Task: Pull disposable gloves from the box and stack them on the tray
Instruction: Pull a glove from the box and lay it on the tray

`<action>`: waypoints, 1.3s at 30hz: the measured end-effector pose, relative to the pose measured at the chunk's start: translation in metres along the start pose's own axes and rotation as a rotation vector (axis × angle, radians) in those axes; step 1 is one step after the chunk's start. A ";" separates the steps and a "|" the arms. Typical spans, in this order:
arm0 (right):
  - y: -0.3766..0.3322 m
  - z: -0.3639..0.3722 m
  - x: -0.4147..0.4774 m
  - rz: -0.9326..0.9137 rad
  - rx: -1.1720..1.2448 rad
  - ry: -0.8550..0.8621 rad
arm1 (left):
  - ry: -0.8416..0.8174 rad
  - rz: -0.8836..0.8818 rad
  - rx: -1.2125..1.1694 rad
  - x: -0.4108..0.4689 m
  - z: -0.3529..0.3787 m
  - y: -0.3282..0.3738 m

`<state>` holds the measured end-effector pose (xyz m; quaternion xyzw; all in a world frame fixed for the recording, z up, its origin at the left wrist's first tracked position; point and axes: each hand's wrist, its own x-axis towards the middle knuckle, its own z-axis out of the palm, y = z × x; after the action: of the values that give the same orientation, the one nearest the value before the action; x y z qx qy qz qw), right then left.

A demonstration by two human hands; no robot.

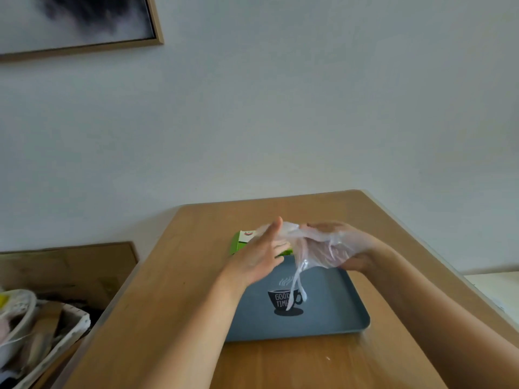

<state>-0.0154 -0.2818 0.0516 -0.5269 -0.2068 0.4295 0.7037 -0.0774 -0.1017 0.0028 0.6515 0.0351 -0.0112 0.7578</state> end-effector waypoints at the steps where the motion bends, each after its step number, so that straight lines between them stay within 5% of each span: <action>1: 0.009 -0.002 -0.001 0.061 0.050 -0.021 | 0.027 0.023 0.048 -0.007 0.003 -0.001; 9: 0.030 0.004 -0.045 0.150 0.319 -0.136 | -0.055 0.241 0.296 -0.063 0.006 0.003; 13: 0.028 0.013 -0.059 0.154 0.258 -0.214 | -0.015 0.223 0.494 -0.083 0.015 0.005; 21: 0.039 0.010 -0.064 0.091 -0.040 -0.156 | 0.053 0.241 0.355 -0.108 0.031 0.018; 25: 0.024 0.011 -0.072 0.046 0.000 -0.442 | 0.148 0.155 0.372 -0.113 0.027 0.017; 28: 0.014 -0.002 -0.076 -0.002 -0.123 -0.201 | 0.220 0.092 0.459 -0.120 0.027 0.019; 34: 0.032 0.021 -0.070 -0.023 -0.575 -0.027 | 0.273 -0.002 0.592 -0.121 0.013 0.027; 39: 0.053 0.038 -0.041 -0.220 -0.580 0.257 | 0.192 -0.141 0.745 -0.123 -0.003 0.046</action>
<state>-0.0865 -0.2902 0.0232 -0.7296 -0.2854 0.2042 0.5870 -0.1978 -0.0957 0.0559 0.8760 0.1442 -0.0144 0.4600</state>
